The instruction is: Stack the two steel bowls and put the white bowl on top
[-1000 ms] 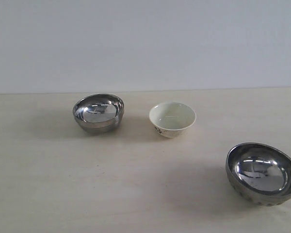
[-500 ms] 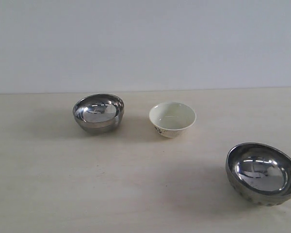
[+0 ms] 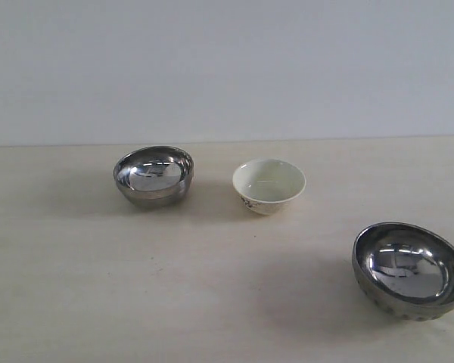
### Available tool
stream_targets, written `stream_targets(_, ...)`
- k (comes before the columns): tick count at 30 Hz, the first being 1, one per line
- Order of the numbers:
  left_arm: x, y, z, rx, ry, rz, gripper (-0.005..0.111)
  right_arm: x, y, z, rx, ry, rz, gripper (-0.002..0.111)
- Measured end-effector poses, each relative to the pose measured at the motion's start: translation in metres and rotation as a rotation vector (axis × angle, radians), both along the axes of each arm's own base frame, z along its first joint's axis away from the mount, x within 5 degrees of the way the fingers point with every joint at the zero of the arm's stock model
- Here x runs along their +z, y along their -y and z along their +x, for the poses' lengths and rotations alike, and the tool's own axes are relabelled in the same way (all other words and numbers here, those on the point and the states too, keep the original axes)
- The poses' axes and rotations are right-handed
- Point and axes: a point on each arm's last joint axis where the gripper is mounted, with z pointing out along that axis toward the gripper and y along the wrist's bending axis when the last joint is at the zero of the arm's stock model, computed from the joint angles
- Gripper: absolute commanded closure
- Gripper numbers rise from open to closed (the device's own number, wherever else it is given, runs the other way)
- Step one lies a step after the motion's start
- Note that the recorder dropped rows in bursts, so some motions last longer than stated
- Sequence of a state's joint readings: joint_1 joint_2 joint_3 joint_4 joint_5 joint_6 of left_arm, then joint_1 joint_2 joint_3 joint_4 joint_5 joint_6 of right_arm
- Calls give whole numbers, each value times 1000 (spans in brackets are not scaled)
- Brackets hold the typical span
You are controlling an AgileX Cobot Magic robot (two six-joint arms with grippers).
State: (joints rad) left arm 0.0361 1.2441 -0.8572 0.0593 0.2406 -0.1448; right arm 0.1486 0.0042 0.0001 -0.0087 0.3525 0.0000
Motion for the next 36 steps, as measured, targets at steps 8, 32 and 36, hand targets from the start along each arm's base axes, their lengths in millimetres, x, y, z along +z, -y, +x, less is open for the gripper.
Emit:
stream_targets(8, -38, 1, 74, -88, -304, 38, 103, 0, 0, 0, 0, 0, 0, 108)
stream_targets(32, -135, 25, 192, -335, -273, -173, 24, 0, 0, 0, 0, 0, 0, 108)
stream_targets(36, -149, 50, 204, -403, -258, -188, 24, 0, 0, 0, 0, 0, 0, 108)
